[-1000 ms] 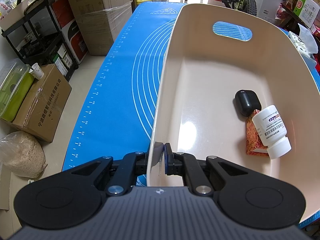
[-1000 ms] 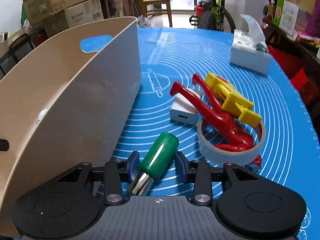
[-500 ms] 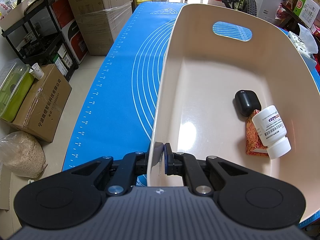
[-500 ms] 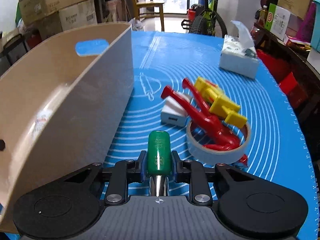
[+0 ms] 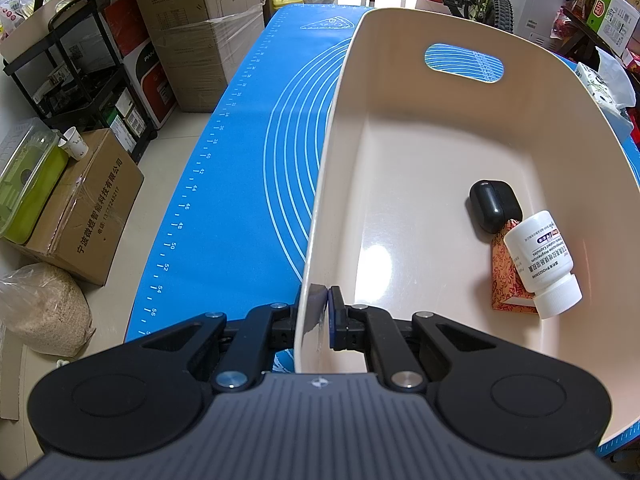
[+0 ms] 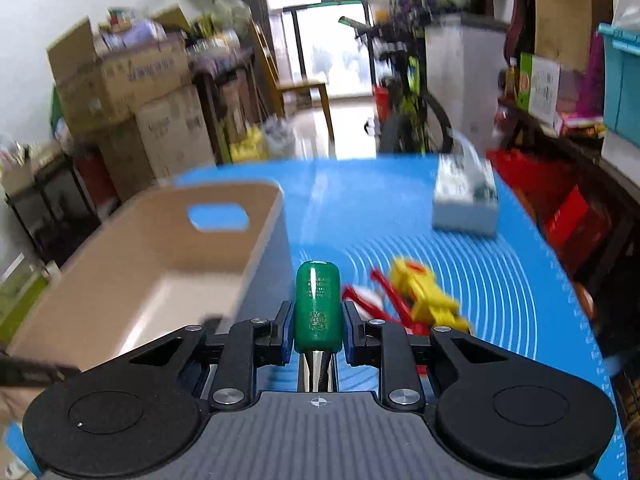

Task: Organize rigid objects
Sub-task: 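Lower the green screwdriver into the bin and open the right tool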

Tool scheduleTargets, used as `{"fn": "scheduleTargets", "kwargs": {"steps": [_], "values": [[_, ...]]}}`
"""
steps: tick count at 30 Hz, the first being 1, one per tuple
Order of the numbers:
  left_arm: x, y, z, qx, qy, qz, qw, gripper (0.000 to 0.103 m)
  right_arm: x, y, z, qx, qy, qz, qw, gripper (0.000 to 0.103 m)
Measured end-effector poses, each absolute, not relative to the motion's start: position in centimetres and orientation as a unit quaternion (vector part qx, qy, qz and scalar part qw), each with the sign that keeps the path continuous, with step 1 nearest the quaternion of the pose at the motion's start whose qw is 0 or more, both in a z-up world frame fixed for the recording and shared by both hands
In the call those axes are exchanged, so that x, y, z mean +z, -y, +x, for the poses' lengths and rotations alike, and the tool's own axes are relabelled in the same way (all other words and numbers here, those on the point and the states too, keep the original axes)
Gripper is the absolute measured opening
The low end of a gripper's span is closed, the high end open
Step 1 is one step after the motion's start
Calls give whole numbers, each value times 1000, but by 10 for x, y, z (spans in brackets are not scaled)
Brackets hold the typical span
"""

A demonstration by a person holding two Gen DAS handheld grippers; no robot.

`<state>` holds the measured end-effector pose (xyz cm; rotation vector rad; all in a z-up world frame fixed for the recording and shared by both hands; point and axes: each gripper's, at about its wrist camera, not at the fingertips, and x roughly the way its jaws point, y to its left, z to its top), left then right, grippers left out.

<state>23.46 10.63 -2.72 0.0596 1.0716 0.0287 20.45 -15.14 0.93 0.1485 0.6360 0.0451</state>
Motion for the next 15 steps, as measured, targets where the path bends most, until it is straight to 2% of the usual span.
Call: {"fn": "scheduleTargets", "kwargs": {"steps": [7,15], "values": [[-27,-106,235,14,-510,28,859,10,39,120,198,66,-258,58,962,33],[-28,-106,235,14,-510,29,859,10,26,66,205,126,-288,-2,949,33]]}}
